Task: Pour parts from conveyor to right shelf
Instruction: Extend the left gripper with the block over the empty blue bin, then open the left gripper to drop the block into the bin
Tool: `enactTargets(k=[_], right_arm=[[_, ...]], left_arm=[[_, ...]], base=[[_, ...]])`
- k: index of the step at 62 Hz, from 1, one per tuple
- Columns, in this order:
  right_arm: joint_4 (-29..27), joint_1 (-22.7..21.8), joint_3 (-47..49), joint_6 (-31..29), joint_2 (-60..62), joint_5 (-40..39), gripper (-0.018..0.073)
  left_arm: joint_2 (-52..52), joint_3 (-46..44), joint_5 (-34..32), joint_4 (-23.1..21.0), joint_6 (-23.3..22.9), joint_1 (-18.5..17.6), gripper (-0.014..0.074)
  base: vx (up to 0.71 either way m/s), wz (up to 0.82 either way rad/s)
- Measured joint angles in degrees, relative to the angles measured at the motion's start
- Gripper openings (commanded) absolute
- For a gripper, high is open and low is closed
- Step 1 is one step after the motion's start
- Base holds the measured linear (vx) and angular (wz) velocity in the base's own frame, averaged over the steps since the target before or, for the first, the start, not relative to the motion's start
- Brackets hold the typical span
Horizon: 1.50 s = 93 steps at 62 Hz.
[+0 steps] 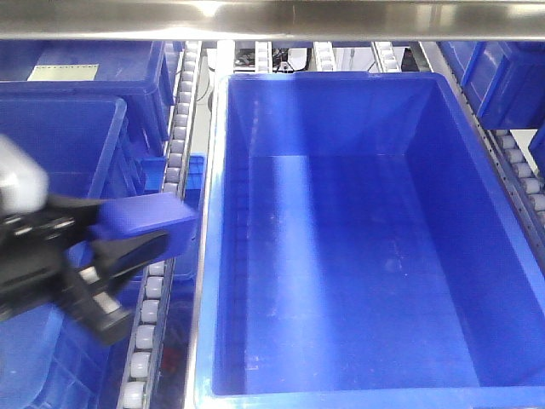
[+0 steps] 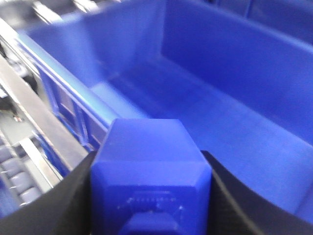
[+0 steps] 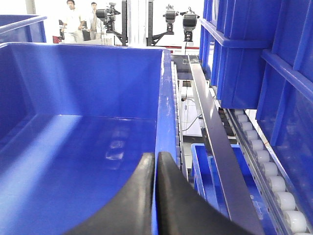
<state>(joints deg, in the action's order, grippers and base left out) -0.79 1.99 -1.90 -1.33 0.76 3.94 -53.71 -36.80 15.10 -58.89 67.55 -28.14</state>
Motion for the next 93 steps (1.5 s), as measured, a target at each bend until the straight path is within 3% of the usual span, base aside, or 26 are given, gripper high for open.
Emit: enactTargets(k=[21,32,51,72,93], right_arm=[[0.0,0.0,0.0,0.0,0.0,0.0,-0.0009],[0.0,0.0,0.0,0.0,0.0,0.0,-0.0009],[0.0,0.0,0.0,0.0,0.0,0.0,-0.0009],[0.0,0.0,0.0,0.0,0.0,0.0,-0.0009],[0.0,0.0,0.0,0.0,0.0,0.0,-0.0009]], left_arm=[[-21.7,-13.6,-4.5,-0.9,0.4,-8.7,0.0081],[-32.3,-20.6,-7.0,-1.1,0.4,-11.6,0.0127],[-47.0,-31.3,-5.4,-2.0,0.4,-11.9,0.0273],[-55.8,-34.9,-1.7,-3.3,0.6,-11.9,0.0498],[-51.3,-35.0,0.0,-3.3,0.5,-11.9,0.0524]], base=[[0.0,0.0],[0.0,0.0],[0.0,0.0],[0.0,0.0],[0.0,0.0]])
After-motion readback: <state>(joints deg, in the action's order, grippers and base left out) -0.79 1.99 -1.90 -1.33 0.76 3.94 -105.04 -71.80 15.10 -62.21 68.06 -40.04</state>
